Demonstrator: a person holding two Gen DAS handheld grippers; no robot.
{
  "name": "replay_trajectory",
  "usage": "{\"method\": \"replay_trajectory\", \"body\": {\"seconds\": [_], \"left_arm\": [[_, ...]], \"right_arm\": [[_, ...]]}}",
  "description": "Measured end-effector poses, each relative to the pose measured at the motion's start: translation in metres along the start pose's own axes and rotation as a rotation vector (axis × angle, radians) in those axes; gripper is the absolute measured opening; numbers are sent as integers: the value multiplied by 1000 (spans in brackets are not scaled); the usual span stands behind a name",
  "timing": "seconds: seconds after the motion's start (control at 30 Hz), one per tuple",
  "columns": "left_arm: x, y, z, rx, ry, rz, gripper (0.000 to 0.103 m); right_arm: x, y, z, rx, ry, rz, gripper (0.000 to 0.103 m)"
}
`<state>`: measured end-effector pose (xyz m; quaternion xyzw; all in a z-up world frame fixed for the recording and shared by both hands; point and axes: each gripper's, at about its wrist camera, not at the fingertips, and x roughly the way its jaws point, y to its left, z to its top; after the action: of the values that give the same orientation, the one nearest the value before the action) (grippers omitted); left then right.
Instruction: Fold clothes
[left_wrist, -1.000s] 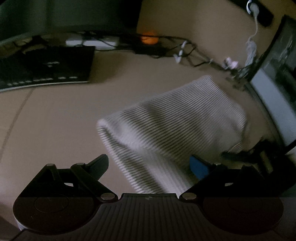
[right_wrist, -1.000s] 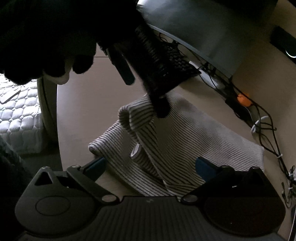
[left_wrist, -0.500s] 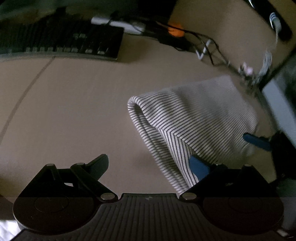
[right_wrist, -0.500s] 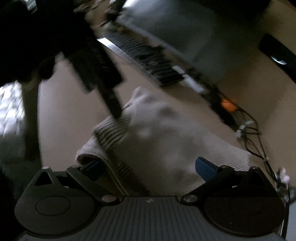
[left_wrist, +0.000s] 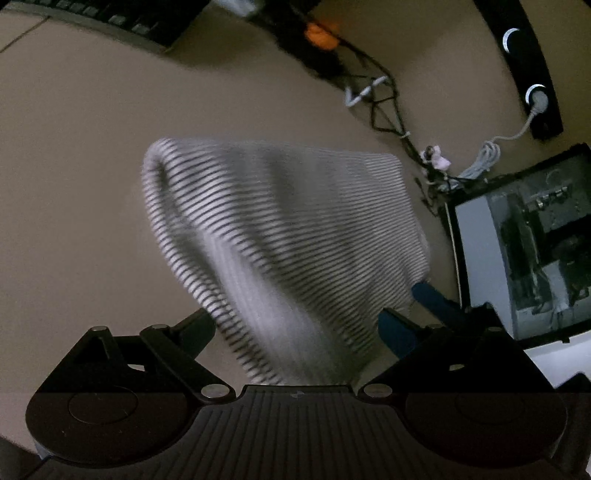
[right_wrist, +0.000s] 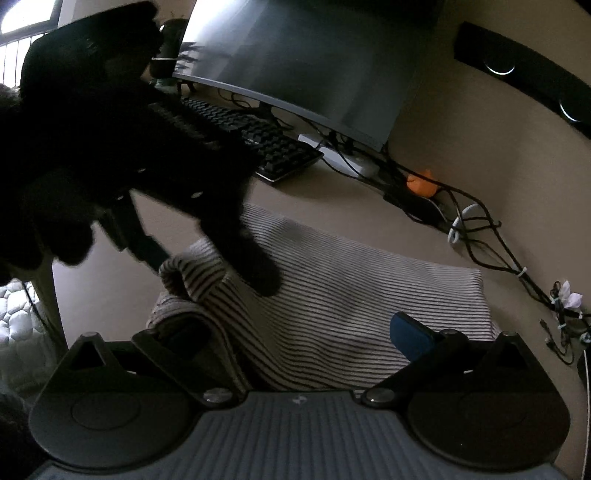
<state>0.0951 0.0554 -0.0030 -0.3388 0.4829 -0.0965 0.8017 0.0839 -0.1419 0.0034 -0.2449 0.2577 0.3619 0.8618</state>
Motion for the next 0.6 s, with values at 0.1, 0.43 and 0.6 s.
{"method": "replay_trajectory", "body": {"seconds": [0.1, 0.43, 0.6], "left_arm": [[0, -17, 7, 43, -22, 46, 73], [-4, -38, 19, 85, -19, 82, 59], [-1, -44, 22, 100, -12, 77, 65]], "right_arm": [[-17, -3, -8, -17, 5, 41, 103], [-23, 23, -16, -69, -18, 113, 103], [9, 23, -4, -38, 13, 73, 70]]}}
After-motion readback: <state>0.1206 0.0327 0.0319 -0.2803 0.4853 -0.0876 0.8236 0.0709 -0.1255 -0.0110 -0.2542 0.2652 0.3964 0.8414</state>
